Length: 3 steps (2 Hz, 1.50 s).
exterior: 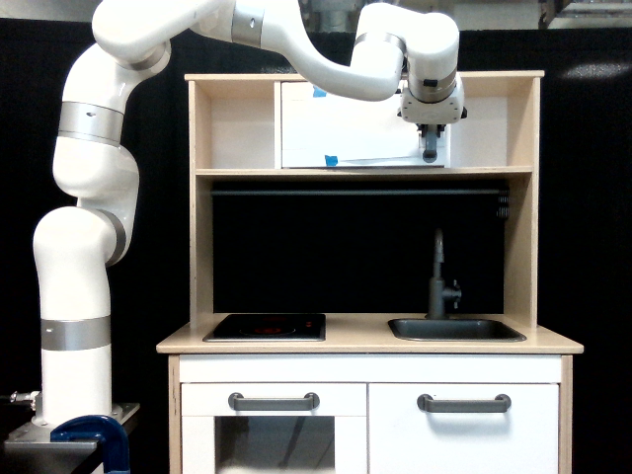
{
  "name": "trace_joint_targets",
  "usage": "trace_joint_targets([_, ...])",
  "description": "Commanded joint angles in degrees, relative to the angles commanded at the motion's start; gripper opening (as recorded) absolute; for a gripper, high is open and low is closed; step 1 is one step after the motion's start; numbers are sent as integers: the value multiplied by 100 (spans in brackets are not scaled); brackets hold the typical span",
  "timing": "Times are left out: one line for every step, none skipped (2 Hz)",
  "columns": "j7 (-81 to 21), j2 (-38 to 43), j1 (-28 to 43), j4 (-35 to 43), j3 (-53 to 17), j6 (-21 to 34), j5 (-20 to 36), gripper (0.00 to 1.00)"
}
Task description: Open the oven door
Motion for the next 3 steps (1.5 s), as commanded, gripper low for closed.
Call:
trace_joint_targets([-73,-146,-60,-202,-5,48,21,0])
trace_joint_targets([-91,-255,-142,-301,-32,155,16,0])
trace_joint_targets([-135,-321,-239,-373,-84,297,6,0])
